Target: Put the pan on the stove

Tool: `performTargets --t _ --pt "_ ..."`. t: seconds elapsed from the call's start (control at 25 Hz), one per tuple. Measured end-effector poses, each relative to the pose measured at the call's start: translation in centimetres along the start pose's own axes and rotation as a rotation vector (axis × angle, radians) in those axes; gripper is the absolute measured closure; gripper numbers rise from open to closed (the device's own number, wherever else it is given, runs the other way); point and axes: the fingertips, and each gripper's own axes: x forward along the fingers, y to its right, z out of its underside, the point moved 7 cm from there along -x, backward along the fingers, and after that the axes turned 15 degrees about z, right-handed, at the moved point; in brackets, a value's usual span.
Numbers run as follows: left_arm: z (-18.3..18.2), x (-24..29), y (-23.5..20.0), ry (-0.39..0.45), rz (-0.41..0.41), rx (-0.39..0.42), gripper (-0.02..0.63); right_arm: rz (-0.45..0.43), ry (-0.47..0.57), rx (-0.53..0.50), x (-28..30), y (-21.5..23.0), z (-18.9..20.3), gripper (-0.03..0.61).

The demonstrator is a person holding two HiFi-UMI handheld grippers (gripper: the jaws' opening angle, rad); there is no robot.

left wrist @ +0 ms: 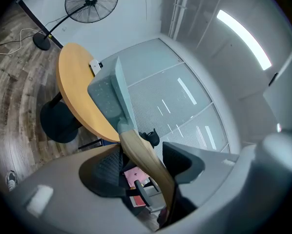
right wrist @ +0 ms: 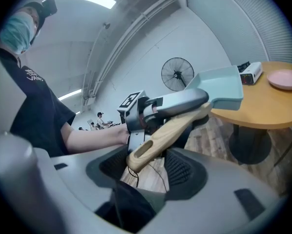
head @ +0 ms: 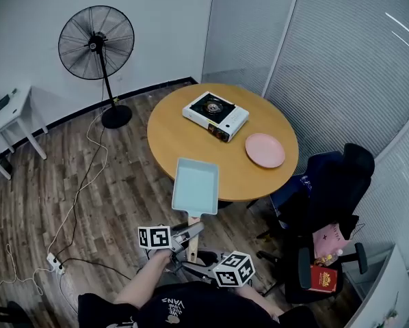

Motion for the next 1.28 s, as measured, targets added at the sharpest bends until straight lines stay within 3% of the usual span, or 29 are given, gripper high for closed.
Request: performTargets --t 0.56,0.92,1.28 --pt "-12.0 -4.2 -5.1 -0.036 0.018 0.001 0.360 0.030 0.040 0.015 10.9 1.0 -8.0 0.354" --pt "-15.6 -4.7 -7.1 -0.062 0.030 -0.012 0.360 0.048 0.057 0.032 14.1 2.0 -10.5 0.354" --pt "-18.6 0.1 -9.9 -0.063 0.042 -0.037 0.359 0.065 0.046 0.036 14.0 7.4 -13.5 0.354"
